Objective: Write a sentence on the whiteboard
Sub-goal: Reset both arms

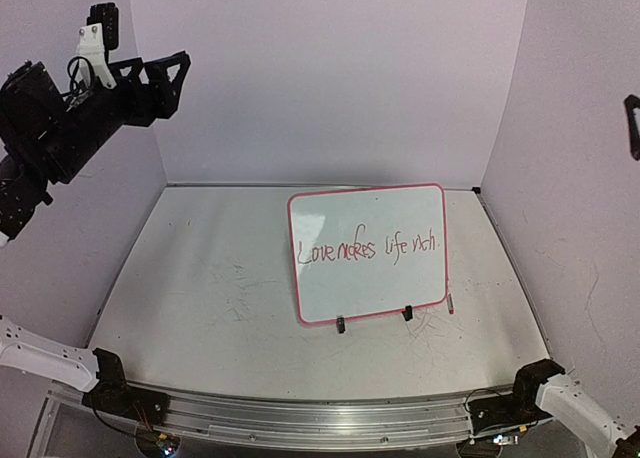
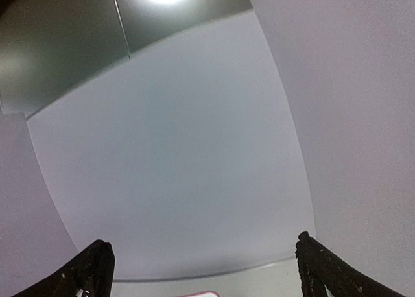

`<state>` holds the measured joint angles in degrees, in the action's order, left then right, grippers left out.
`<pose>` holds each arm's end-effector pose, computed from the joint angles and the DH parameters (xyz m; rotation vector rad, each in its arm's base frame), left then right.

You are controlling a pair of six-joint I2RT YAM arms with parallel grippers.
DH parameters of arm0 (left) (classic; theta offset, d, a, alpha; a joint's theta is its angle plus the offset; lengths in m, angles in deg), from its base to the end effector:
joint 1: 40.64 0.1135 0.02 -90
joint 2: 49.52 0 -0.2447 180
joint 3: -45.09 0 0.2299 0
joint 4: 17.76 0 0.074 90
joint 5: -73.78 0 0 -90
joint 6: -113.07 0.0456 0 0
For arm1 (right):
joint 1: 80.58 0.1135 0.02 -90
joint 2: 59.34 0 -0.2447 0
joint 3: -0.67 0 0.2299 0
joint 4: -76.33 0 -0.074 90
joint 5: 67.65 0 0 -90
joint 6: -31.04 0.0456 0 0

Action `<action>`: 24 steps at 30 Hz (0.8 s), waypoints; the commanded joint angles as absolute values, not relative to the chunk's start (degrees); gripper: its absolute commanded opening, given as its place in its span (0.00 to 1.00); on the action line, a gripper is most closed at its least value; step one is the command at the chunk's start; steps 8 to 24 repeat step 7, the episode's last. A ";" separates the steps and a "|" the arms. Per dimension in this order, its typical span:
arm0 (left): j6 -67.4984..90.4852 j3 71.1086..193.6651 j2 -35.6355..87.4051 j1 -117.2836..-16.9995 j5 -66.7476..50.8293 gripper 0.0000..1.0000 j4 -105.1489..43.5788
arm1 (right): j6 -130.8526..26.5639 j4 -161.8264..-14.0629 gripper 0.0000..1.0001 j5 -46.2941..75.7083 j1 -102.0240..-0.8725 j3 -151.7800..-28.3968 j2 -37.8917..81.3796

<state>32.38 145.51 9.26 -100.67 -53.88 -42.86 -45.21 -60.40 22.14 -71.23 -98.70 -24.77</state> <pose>0.1093 -0.1338 0.5069 0.2371 1.3298 -0.3266 0.0273 0.0047 0.5043 0.0429 1.2017 0.3560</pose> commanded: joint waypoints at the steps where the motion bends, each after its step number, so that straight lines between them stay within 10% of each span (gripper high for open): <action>1: 33.64 148.78 7.77 -100.46 -54.61 0.93 -41.54 | -50.15 -55.53 0.98 26.62 -71.28 -104.93 -24.65; 24: 32.84 149.03 5.94 -100.49 -54.93 0.94 -41.59 | -47.95 -56.82 0.98 26.55 -71.28 -105.21 -26.85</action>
